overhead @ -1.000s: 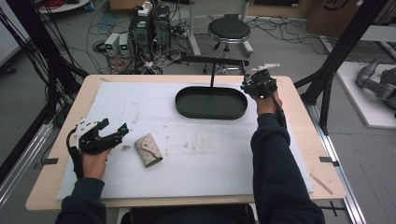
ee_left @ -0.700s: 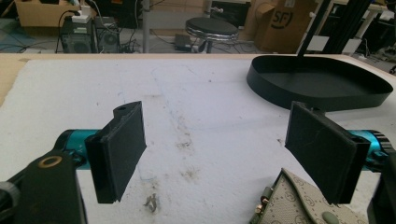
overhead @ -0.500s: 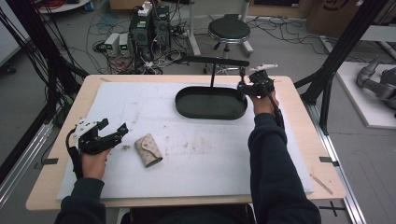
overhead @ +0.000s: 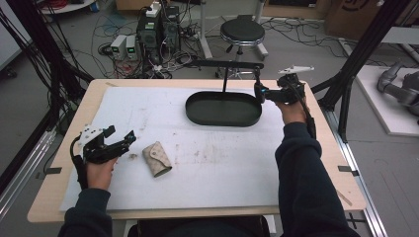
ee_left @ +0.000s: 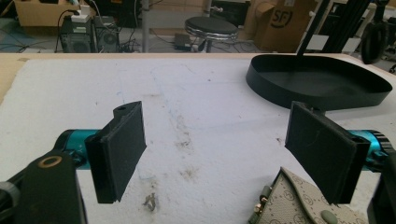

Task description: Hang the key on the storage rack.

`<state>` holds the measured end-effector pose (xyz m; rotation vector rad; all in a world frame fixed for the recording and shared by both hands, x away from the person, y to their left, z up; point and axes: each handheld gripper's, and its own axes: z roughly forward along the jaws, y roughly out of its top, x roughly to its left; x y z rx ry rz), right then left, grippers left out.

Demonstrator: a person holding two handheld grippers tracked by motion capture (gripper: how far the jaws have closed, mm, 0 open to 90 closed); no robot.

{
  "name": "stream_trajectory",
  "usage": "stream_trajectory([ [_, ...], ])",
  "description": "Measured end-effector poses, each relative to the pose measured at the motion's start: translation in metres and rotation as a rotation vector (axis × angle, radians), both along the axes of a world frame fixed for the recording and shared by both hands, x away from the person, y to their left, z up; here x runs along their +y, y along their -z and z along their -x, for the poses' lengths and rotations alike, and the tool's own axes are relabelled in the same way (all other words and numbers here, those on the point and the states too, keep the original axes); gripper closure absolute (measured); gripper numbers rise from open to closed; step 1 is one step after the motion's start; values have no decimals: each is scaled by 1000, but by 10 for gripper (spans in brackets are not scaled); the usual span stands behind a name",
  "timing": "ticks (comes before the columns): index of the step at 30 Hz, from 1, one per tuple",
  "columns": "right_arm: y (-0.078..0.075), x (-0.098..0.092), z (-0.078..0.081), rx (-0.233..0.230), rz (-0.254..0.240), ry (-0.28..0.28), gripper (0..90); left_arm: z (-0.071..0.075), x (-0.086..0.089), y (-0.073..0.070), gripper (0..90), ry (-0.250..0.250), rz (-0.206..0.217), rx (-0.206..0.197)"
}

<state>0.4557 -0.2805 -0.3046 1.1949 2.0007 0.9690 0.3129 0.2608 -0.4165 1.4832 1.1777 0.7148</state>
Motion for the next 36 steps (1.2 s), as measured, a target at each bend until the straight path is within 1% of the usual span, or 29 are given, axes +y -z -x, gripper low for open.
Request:
stream_trajectory([
  [1,-2,-2,4,0,-5,0,298,0,-1,0,199,3,0,-1],
  [2,-3,-4,6,-2,-6,-5,287,0,-1,0,199,3,0,-1],
  [3,-4,-5,12,-15,-9,-11,272,0,-1,0,199,15,2,5],
  [4,-4,-5,12,-15,-9,-11,272,0,-1,0,198,15,2,5],
  [5,-3,-8,21,-30,4,-20,232,0,-3,-2,199,30,7,11],
  [6,-3,-8,21,-30,4,-20,232,0,-3,-2,198,30,7,11],
  [7,0,-11,30,-24,10,-31,220,0,-6,-3,198,41,10,7],
  [8,0,-11,30,-24,10,-31,220,0,-6,-3,199,41,10,7],
  [9,3,-15,40,-40,11,-48,220,0,-8,-4,199,50,11,8],
  [10,3,-15,40,-40,11,-48,220,0,-10,-4,199,57,11,10],
  [11,7,-18,50,-46,-8,-64,219,0,-13,-5,198,66,12,11],
  [13,13,-20,59,-57,-11,-74,216,0,-15,-5,199,69,14,11],
  [14,13,-20,59,-57,-11,-74,216,0,-16,-5,199,71,12,10],
  [15,21,-22,67,-58,-17,-80,214,0,-16,-5,198,72,12,10],
  [16,21,-22,67,-58,-17,-80,214,0,-17,-6,198,74,16,9],
  [17,29,-24,74,-55,-27,-81,211,0,-17,-6,199,72,17,8],
  [18,29,-24,74,-55,-27,-81,211,0,-17,-6,198,72,17,8],
  [19,39,-28,80,-56,-33,-76,210,1,-17,-6,198,69,34,9],
  [20,39,-28,80,-56,-33,-76,210,1,-17,-6,199,69,34,9],
  [21,47,-31,86,-48,-36,-69,209,1,-17,-6,199,71,40,9],
  [23,55,-35,91,-54,-35,-66,207,1,-18,-6,198,70,38,6],
  [24,55,-35,91,-54,-35,-66,207,1,-19,-6,198,65,36,5],
  [25,62,-38,95,-62,-41,-59,205,1,-19,-6,199,68,33,7],
  [27,67,-41,98,-68,-44,-52,199,1,-21,-6,198,68,31,9],
  [28,67,-41,98,-68,-44,-52,199,1,-21,-5,199,66,25,10],
  [29,72,-42,99,-70,-42,-48,199,1,-23,-5,198,68,22,18],
  [30,72,-42,99,-70,-42,-48,199,1,-23,-5,198,68,22,18],
  [31,75,-43,98,-59,-34,-45,199,1,-24,-4,198,69,22,20],
  [36,76,-42,99,-63,-27,-48,199,4,-25,-5,198,65,12,22],
])
